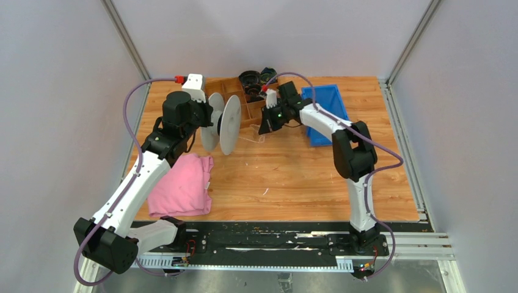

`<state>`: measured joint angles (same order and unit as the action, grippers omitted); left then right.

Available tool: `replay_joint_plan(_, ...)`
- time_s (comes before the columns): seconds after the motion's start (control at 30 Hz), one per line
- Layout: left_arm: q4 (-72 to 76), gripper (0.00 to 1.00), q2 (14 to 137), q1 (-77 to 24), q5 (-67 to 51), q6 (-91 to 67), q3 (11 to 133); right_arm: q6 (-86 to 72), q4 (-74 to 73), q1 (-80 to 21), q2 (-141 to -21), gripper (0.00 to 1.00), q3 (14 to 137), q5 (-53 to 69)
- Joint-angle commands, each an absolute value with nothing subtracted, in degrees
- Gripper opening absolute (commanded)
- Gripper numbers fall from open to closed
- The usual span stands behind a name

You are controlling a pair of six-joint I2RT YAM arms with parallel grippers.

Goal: Wrap the cables
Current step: Wrap the cable around the cable reel.

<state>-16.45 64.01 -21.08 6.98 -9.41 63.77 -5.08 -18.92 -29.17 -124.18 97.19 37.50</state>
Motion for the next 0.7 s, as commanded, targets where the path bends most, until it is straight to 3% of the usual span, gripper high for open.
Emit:
replay_joint_plan(0.0, -12.3, 0.0, 63.2, -20.8, 9.3, -8.2, 65.7, -3.6, -20.2, -24.4, -115.9, 0.01, 97.4, 39.5)
replay_joint_plan(0.43, -11.4, 0.0, 63.6, -20.1, 11.1, -7.1, 66.8, -1.2, -22.6, -17.7, -109.3, 0.01, 95.3, 34.2)
replay_joint_plan(0.67, -12.3, 0.0, 64.3, -18.9, 12.8, -8.4, 70.0, 5.7, -23.5, -17.0, -107.8, 0.01, 87.5, 32.7)
